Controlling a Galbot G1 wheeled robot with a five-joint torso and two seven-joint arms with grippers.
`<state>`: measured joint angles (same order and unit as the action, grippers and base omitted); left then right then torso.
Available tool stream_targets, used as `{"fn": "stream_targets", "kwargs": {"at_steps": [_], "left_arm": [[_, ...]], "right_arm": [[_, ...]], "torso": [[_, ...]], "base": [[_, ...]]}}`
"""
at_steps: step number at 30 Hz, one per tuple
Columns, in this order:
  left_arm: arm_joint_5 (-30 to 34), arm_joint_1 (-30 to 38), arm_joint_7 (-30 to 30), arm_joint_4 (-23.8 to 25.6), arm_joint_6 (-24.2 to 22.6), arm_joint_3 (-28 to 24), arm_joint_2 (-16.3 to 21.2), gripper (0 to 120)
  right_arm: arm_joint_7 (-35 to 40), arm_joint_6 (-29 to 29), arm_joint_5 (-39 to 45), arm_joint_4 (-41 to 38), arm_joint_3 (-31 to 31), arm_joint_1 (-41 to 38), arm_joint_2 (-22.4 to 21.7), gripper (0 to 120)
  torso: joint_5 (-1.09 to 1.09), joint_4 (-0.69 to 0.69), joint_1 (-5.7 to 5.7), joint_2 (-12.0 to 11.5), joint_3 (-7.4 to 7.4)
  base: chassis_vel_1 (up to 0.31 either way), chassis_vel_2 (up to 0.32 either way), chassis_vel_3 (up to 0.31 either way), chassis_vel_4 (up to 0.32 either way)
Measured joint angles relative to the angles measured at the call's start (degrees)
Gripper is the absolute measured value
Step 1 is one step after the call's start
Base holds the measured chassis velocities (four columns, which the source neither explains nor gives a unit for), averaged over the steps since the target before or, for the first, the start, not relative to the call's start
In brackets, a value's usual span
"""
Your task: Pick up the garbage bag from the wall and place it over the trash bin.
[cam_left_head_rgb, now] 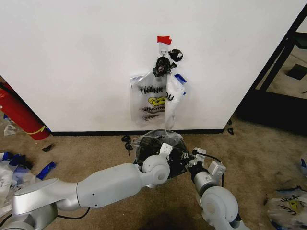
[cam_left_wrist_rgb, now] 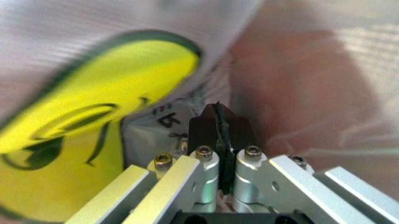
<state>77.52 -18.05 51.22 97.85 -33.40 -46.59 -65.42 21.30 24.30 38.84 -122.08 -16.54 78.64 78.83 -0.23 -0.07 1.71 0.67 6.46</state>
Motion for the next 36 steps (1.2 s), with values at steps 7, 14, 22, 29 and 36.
{"fn": "stream_targets", "kwargs": {"at_steps": [7,14,22,29,36], "left_arm": [[0.4,0.0,-0.9,0.2,-1.3,0.2,-0.1,13],[0.5,0.4,-0.7,0.2,-2.1,0.5,-0.1,36],[1.0,0.2,-0.2,0.4,-2.4,1.1,-0.1,70],[1.2,-0.3,0.5,0.7,-2.4,1.4,-0.2,94],[1.9,-0.3,1.0,1.7,-2.4,1.8,-0.2,100]], "right_arm": [[0.0,0.1,0.0,-0.3,0.0,0.1,-0.1,1],[0.0,0.1,0.0,-0.6,0.0,0.3,0.2,1],[-0.5,-0.2,-0.1,-0.3,-0.1,0.5,0.2,1],[-0.9,-0.7,-0.2,0.1,-0.2,0.6,0.4,1],[-1.3,-1.4,-0.3,1.0,-0.5,0.7,0.3,1]], "torso": [[0.0,0.0,0.0,0.0,0.0],[0.0,0.0,0.0,0.0,0.0],[0.0,0.0,0.0,0.0,0.0],[0.0,0.0,0.0,0.0,0.0],[0.0,0.0,0.0,0.0,0.0]], "base": [[0.0,0.0,0.0,0.0],[0.0,0.0,0.0,0.0],[0.0,0.0,0.0,0.0],[0.0,0.0,0.0,0.0],[0.0,0.0,0.0,0.0]]}}
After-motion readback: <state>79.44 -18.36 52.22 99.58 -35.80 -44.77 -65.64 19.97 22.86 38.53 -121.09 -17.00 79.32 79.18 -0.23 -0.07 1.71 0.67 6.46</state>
